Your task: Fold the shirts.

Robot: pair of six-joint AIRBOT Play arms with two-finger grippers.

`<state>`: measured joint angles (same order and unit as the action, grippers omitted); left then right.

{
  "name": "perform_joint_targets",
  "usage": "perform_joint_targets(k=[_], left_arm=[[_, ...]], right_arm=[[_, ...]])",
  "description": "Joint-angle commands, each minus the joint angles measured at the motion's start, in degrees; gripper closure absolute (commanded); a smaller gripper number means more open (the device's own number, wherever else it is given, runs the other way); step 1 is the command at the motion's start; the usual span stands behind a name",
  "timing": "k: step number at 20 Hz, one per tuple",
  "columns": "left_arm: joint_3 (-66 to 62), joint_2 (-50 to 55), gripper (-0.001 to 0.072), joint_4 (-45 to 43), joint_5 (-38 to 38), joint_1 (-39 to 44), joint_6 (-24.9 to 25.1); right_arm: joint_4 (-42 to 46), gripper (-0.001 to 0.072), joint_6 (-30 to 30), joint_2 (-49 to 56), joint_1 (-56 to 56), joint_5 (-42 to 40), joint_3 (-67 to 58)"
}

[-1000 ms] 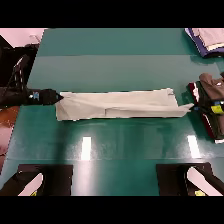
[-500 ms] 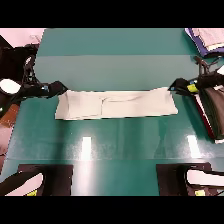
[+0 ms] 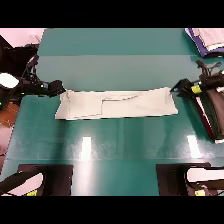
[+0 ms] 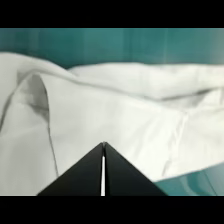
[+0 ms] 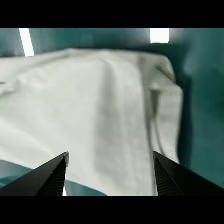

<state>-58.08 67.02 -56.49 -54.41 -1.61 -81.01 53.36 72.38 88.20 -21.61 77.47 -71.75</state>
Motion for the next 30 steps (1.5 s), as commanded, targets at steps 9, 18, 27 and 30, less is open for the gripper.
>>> perform_joint_targets(k=[9,18,27,30], left_arm=[[-0.24,0.11,0.0673,0.37,-5.77,0.09,1.51],[-0.24,0.13,0.0682,0.39,-6.75,0.11,1.51],[-7.89,11.93,0.0682,3.08,-2.43,17.97,1.51],[-18.05,21.84,0.0683,3.34,-1.53,24.85,1.49]], right_arm=[[-3.52,0.0109,-10.14,3.48,-5.95,-3.26,10.86],[-11.87,0.0475,-13.62,6.29,0.44,-5.81,10.25],[-11.76,0.0700,-7.13,-0.48,3.58,8.39,-4.85],[-11.78,0.0699,-2.99,-3.89,9.16,10.86,-12.48]])
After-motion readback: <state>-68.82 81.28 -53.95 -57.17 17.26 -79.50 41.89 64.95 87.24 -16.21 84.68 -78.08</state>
